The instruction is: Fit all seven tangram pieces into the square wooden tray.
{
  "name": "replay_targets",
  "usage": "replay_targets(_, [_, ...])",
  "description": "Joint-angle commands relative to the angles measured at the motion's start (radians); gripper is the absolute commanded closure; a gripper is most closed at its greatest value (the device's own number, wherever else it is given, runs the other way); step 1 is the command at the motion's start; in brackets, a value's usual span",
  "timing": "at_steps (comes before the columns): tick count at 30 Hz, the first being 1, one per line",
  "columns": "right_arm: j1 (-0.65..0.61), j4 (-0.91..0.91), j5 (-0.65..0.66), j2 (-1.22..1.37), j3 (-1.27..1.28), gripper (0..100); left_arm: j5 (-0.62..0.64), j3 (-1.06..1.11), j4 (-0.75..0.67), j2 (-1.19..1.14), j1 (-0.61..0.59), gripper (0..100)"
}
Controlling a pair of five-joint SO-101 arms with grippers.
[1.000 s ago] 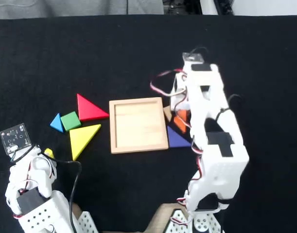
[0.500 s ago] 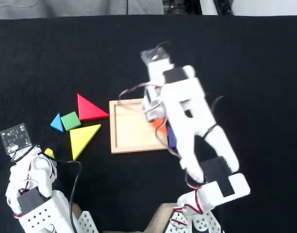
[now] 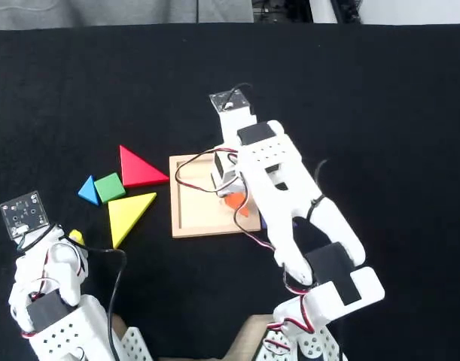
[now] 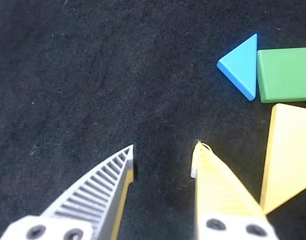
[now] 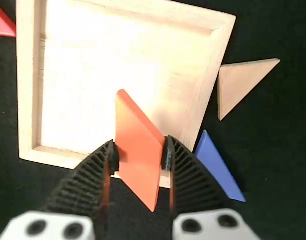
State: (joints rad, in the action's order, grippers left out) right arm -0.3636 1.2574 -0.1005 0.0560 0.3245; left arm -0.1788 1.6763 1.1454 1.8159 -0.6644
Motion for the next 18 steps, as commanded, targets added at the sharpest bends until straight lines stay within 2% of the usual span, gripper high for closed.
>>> replay_targets(1, [0.011, -0.034, -0.009, -0.010, 0.028, 97.2, 0.000, 0.007, 0.002, 0.003, 0.008, 80])
replay_targets(6, [0.011, -0.101, -0.008, -0.012, 0.101, 97.2, 0.000, 0.007, 0.002, 0.003, 0.008, 80])
replay_targets(18, [0.038, -0.118, -0.008, -0.012, 0.108, 97.2, 0.000, 0.007, 0.002, 0.003, 0.008, 80])
